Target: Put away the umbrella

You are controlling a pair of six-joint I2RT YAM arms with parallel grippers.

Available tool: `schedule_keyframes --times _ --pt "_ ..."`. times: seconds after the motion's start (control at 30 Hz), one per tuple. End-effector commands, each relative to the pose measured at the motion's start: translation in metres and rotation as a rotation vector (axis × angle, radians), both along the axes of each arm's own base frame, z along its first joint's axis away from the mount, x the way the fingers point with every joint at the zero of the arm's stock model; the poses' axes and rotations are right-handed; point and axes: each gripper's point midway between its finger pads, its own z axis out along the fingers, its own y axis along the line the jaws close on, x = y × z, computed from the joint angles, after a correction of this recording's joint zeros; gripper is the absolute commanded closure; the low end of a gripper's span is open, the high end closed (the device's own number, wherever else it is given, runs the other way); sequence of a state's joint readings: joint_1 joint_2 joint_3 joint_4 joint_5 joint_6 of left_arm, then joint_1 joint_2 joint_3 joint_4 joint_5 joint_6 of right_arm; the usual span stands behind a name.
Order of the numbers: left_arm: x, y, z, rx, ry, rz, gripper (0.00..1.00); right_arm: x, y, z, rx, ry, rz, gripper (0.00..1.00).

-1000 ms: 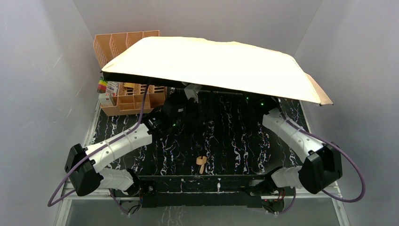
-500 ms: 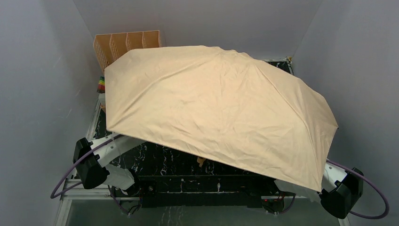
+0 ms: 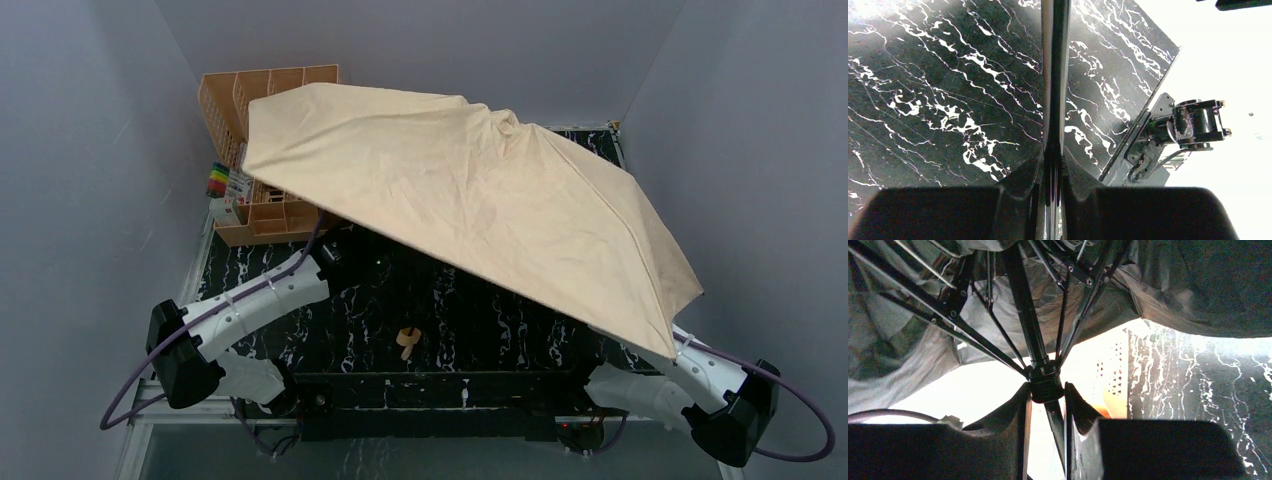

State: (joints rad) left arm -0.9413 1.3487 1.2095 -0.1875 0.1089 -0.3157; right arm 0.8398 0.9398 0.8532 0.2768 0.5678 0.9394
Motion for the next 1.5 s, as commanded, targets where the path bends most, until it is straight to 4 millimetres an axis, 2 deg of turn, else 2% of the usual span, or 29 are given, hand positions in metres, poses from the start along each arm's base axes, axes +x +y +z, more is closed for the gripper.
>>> schedule_keyframes --times 0.0,0.07,0.27,0.37,0.53,0.67,0.9,1.07,1.2,1.3,1.33,1.47 --pt "0.043 0.024 0.139 -0.381 -0.27 0.218 1.0 -0.014 0.015 -0.044 -0.163 0.153 0.069 1.0" --pt "0.045 0.027 0.149 -0.387 -0.293 0.233 1.0 -0.019 0.023 -0.053 -0.175 0.172 0.116 1.0" --pt "0.053 0.026 0.195 -0.407 -0.391 0.235 1.0 -0.038 0.043 -0.1 -0.17 0.288 0.261 1.0" --pt "0.056 0.021 0.203 -0.406 -0.408 0.225 1.0 -0.043 0.044 -0.107 -0.149 0.306 0.281 1.0" --pt "0.06 0.017 0.193 -0.396 -0.399 0.226 1.0 -0.045 0.048 -0.1 -0.113 0.301 0.298 1.0" --pt "0.06 0.016 0.182 -0.378 -0.379 0.225 1.0 -0.041 0.041 -0.095 -0.06 0.293 0.254 1.0" --pt "0.044 0.023 0.14 -0.332 -0.28 0.201 0.99 -0.024 0.017 -0.062 0.029 0.19 0.107 1.0" --pt "0.016 0.029 0.097 -0.304 -0.152 0.139 0.7 -0.013 0.005 -0.039 0.048 0.127 0.025 1.0" --pt "-0.005 0.036 0.069 -0.275 -0.06 0.103 0.54 -0.007 0.001 -0.033 0.057 0.11 -0.014 1.0" --pt "-0.019 0.046 0.061 -0.255 -0.016 0.088 0.43 -0.003 -0.003 -0.035 0.045 0.11 -0.047 1.0" --pt "-0.022 0.05 0.059 -0.244 -0.002 0.09 0.35 -0.002 -0.005 -0.036 0.039 0.11 -0.055 1.0" --pt "-0.037 0.066 0.047 -0.179 0.057 0.094 0.26 0.003 -0.011 -0.042 0.021 0.113 -0.085 1.0"
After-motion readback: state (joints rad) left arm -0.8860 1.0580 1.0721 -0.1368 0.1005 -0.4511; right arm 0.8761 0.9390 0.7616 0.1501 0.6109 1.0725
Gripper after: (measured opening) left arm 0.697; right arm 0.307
